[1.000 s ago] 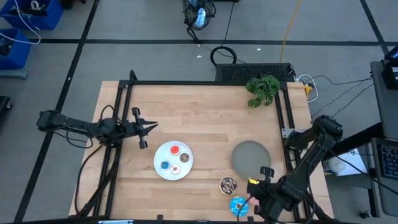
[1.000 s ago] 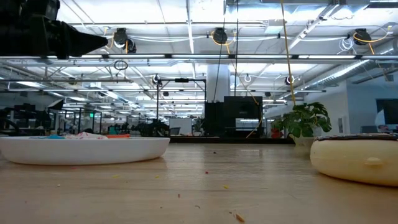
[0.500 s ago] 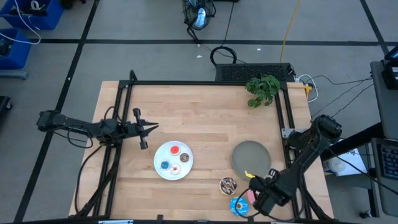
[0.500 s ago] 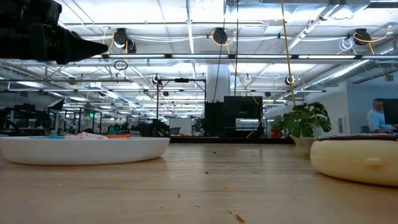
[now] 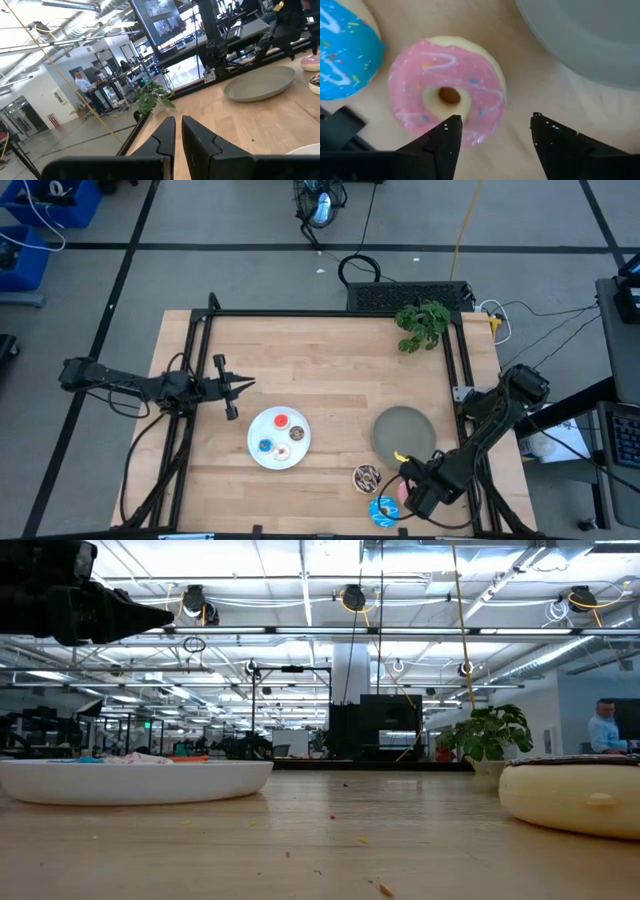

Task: Pick & Place donuts
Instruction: Put the large pink donut on the gray plate

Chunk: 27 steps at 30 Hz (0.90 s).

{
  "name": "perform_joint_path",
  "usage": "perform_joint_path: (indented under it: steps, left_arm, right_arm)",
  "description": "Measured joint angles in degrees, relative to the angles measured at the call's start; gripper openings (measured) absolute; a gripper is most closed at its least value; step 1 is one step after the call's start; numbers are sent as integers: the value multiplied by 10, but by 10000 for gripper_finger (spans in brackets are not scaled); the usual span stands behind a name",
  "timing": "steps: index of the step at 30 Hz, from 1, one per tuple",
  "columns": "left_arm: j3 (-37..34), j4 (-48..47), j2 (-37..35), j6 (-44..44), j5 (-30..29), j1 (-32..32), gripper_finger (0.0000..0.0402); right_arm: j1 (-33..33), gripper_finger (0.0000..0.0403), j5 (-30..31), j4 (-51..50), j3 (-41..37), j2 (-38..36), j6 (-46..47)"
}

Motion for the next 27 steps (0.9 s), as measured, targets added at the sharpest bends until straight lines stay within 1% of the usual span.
perform_joint_path:
  steps: [4,11,16,20,27]
  left_arm:
    - [0,0,0,13,0,0,37]
    - [0,0,0,14,0,0,37]
    - [0,-2,0,12,0,0,37]
    - [0,-3,0,6,0,0,37]
    - [0,-4,0,-4,0,0,37]
  right_arm:
    - [0,222,15,61,-27,0,0]
    - [0,214,9,186,-98,-4,-7]
    - [-3,193,-13,204,-129,-4,-7]
    - [-3,150,-27,203,-131,-4,-13]
    - [-2,41,-29,207,-133,-38,-14]
